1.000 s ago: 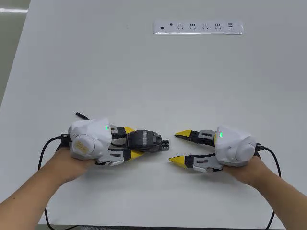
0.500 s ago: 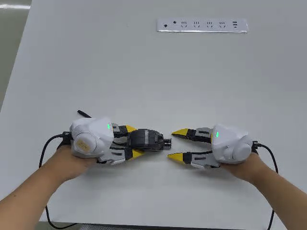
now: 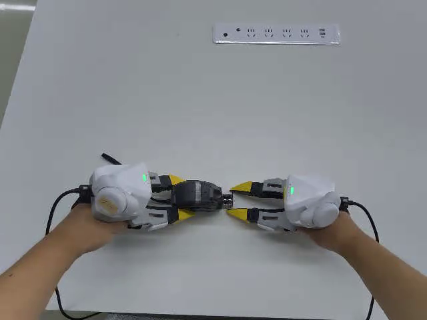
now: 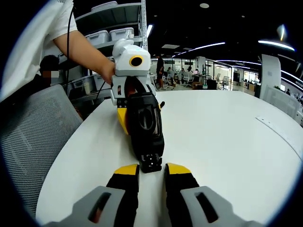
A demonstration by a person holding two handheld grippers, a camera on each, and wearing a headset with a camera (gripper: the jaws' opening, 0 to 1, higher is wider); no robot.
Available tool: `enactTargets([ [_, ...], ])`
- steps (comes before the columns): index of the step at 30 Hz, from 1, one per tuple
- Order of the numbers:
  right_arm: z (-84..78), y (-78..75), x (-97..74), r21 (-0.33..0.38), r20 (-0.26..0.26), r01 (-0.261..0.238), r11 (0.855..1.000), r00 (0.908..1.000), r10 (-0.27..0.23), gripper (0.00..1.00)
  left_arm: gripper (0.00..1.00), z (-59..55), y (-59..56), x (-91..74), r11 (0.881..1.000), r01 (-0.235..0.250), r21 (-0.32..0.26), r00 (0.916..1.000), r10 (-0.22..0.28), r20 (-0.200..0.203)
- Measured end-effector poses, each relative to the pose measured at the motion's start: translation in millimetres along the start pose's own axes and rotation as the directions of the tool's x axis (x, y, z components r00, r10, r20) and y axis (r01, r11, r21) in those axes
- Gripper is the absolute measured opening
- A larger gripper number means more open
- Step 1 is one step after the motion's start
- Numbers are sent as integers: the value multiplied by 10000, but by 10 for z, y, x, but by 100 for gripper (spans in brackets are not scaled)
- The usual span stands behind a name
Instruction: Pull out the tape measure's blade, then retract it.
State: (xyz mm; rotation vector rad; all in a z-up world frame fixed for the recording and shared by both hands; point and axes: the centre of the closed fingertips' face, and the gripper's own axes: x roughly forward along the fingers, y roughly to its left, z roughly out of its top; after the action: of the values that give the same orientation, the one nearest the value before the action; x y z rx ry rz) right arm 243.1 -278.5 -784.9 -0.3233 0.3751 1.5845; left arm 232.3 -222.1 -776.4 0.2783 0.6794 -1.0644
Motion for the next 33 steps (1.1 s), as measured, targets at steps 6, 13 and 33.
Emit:
enactTargets([
  [6, 2, -6, 11, 26, 64, -11, 10000, 10000, 10, 17, 30, -4, 0, 2, 10000, 3, 7, 10000, -3, -18],
  [13, 2, 3, 16, -2, 133, -44, 10000, 9999, 45, 15, 30, -4, -4, 3, 10000, 5, 8, 10000, -5, -15],
  [33, 7, 7, 12, 204, 304, -50, 9998, 9995, 44, 13, 30, -2, -8, -3, 10000, 57, 0, 10000, -57, 62],
])
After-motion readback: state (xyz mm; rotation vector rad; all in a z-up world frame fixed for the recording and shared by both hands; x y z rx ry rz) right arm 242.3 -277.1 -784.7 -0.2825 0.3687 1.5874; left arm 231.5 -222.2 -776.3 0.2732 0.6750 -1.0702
